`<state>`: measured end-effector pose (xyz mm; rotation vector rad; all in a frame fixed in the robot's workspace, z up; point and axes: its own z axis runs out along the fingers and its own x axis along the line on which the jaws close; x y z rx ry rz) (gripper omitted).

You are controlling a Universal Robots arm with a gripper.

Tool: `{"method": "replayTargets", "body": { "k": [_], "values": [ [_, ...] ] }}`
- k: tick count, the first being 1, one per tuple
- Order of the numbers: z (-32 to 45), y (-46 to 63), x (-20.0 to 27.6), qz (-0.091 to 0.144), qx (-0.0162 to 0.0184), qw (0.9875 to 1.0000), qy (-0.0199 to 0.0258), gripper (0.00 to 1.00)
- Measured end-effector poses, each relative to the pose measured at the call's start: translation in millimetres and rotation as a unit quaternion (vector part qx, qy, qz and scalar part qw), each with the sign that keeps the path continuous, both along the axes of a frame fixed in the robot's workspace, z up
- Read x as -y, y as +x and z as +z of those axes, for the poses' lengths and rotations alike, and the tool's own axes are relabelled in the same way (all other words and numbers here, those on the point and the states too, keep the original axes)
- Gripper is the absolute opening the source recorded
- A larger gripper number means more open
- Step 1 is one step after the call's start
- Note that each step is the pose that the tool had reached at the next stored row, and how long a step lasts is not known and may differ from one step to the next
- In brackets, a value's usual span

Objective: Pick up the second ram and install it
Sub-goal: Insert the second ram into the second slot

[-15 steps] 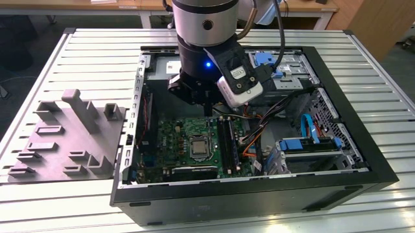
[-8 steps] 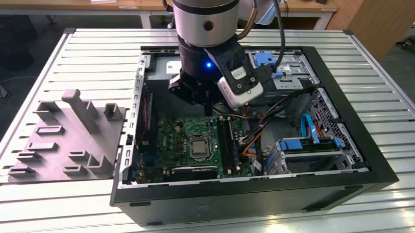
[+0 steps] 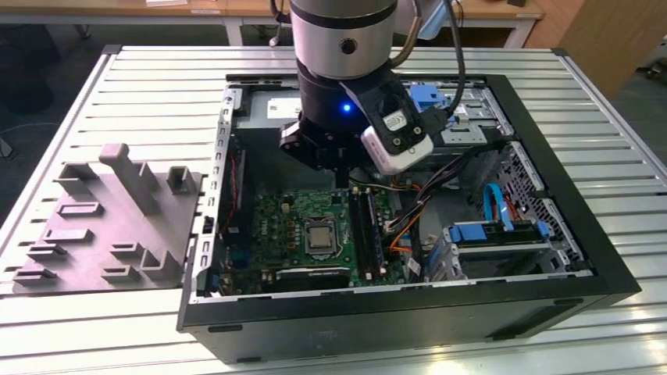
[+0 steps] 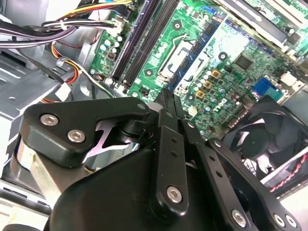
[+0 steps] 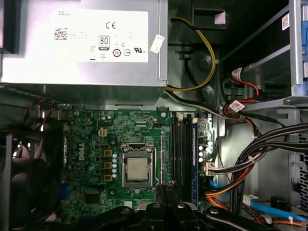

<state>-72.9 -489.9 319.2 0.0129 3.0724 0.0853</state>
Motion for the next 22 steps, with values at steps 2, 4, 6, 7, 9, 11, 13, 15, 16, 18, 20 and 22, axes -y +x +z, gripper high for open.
{"method": "replayTargets", "body": {
  "k": [2,4,6,7,9,11,13,15,16,18,20,22],
  "values": [
    [-1.0,2.5,0.0,0.002,0.0000,1.0000,0.0000,0.11],
    [-2.3,5.2,0.0,0.004,0.0000,1.0000,0.0000,0.11],
    [-3.7,7.2,0.0,0.007,0.0001,1.0000,0.0000,0.11],
    [-4.3,7.9,0.0,0.008,0.0000,1.0000,0.0000,0.11],
    [-5.6,8.8,0.0,0.012,0.0000,0.9999,0.0000,0.11],
    [-6.7,9.6,0.0,0.016,0.0000,0.9999,0.0000,0.11],
    [-7.8,10.6,0.0,0.021,0.0000,0.9998,0.0000,0.11],
    [-9.1,11.2,0.0,0.023,0.0000,0.9997,0.0000,0.11],
    [-9.8,11.3,0.0,0.023,0.0000,0.9997,0.0000,0.11],
    [-10.8,11.8,0.0,0.023,0.0000,0.9997,0.0000,0.11],
    [-11.2,12.6,0.0,0.023,-0.0001,0.9997,0.0002,0.11],
    [-11.8,14.0,0.0,0.023,0.0000,0.9997,0.0007,0.11]
  ]
}}
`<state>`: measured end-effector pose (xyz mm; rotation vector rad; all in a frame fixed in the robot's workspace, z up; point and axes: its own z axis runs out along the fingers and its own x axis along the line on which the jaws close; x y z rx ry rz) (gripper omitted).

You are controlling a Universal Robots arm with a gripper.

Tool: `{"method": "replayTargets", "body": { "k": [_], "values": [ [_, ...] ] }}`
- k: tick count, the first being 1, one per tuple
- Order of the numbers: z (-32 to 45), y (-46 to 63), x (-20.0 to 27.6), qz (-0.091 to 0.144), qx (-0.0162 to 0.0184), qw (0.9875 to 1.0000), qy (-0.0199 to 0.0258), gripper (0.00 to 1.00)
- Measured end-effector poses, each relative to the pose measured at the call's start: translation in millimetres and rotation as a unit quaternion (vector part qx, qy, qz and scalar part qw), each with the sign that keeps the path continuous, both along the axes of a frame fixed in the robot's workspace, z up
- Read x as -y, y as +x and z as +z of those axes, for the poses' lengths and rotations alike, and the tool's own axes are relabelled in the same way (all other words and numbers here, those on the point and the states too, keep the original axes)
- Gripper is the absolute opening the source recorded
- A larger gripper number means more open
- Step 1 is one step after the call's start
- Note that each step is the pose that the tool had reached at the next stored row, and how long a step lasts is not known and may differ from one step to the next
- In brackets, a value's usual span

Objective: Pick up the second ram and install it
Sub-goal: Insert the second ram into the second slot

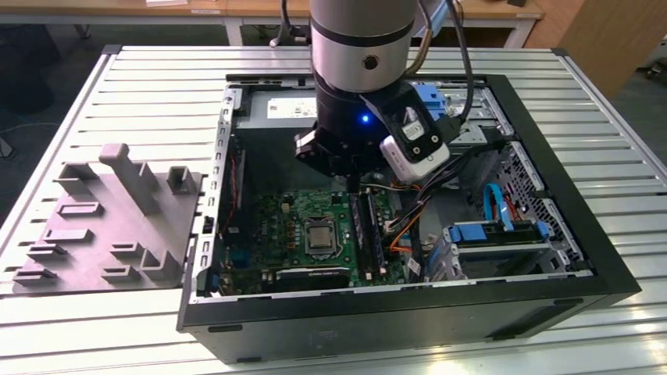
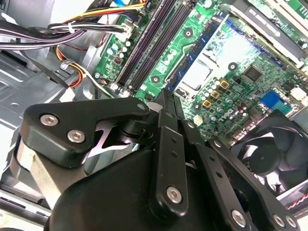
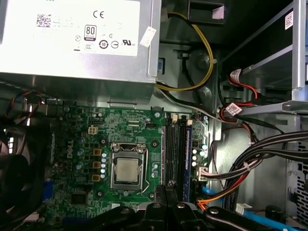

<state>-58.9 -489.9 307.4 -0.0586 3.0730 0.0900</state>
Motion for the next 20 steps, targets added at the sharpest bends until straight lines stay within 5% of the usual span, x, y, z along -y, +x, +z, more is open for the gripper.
{"method": "replayTargets", "body": {
  "k": [20],
  "values": [
    [-6.9,10.1,-0.7,-0.010,0.0000,0.9999,0.0062,0.11]
  ]
}}
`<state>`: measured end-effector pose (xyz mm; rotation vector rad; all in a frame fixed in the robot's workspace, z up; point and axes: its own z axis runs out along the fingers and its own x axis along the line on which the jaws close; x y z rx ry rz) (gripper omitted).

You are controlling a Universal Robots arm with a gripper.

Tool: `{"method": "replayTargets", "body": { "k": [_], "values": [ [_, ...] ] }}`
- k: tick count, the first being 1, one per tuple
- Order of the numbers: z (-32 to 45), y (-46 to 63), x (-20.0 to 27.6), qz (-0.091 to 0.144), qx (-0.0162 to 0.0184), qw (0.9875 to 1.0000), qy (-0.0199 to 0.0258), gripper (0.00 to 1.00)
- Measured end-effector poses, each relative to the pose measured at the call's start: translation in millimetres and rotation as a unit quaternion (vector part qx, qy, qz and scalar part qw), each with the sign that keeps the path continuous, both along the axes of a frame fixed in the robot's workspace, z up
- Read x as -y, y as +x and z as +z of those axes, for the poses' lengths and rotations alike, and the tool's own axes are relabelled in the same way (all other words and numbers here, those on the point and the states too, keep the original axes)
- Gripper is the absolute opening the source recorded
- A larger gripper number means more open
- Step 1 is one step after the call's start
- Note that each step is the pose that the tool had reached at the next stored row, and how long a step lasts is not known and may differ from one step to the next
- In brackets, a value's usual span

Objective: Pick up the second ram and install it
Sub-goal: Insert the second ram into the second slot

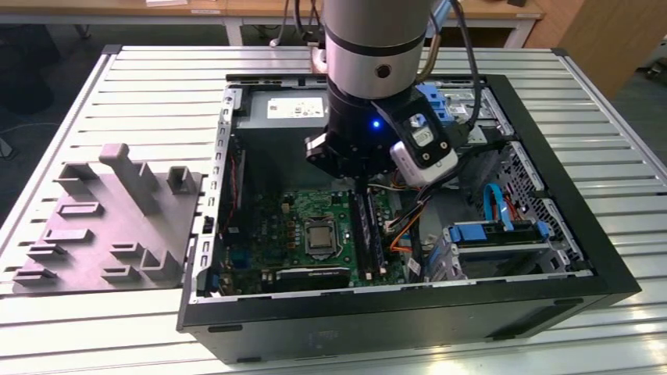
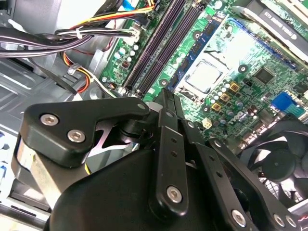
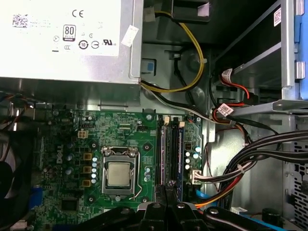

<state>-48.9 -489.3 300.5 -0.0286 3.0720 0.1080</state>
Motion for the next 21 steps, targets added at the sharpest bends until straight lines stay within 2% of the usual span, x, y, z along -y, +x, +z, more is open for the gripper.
{"method": "replayTargets", "body": {
  "k": [21],
  "values": [
    [-15.7,3.0,-3.5,-0.008,0.0000,1.0000,0.0007,0.11]
  ]
}}
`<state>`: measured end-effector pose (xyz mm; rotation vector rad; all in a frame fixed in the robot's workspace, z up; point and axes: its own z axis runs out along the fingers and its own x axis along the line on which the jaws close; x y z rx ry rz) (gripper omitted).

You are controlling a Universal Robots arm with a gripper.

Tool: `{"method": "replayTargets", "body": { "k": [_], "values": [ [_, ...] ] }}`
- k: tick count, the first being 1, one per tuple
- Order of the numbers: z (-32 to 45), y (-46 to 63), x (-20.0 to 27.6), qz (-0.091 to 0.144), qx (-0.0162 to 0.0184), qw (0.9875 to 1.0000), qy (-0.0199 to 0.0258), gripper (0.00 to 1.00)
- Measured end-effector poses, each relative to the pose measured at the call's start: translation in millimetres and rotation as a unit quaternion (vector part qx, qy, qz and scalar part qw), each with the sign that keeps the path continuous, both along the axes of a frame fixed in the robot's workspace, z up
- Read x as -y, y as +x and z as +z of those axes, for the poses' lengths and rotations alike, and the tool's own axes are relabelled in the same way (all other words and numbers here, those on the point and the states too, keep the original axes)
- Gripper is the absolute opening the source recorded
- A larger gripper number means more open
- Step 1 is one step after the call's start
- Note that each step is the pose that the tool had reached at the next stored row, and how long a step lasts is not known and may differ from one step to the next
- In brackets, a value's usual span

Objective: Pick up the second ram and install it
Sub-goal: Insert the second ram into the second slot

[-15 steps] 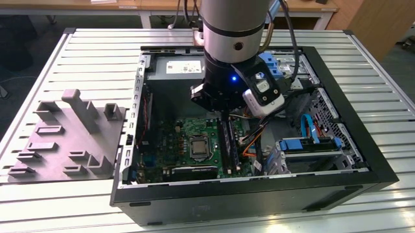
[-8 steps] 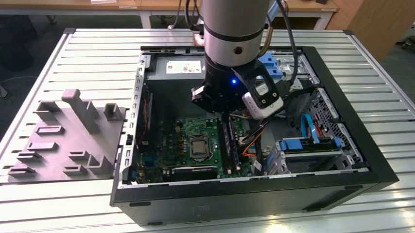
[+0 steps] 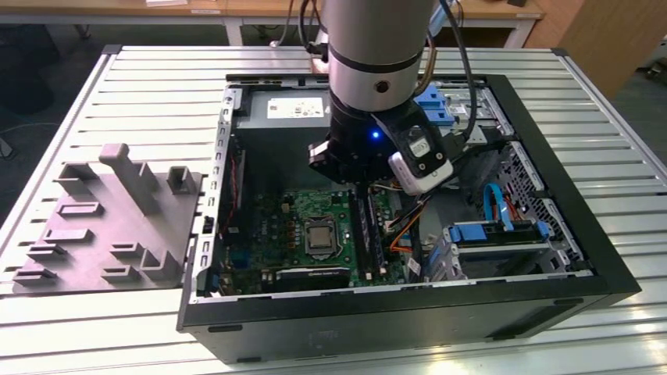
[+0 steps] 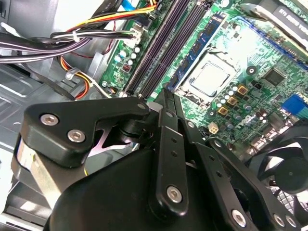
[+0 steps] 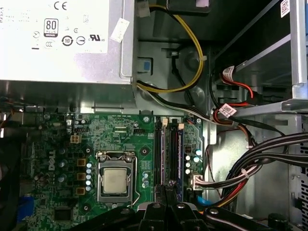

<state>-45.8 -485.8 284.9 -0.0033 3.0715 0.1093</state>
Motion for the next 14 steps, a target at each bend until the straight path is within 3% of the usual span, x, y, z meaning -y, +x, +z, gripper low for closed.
{"method": "replayTargets", "body": {
  "k": [14],
  "values": [
    [-5.6,6.1,-0.8,0.000,0.0001,1.0000,0.0003,0.11]
  ]
}}
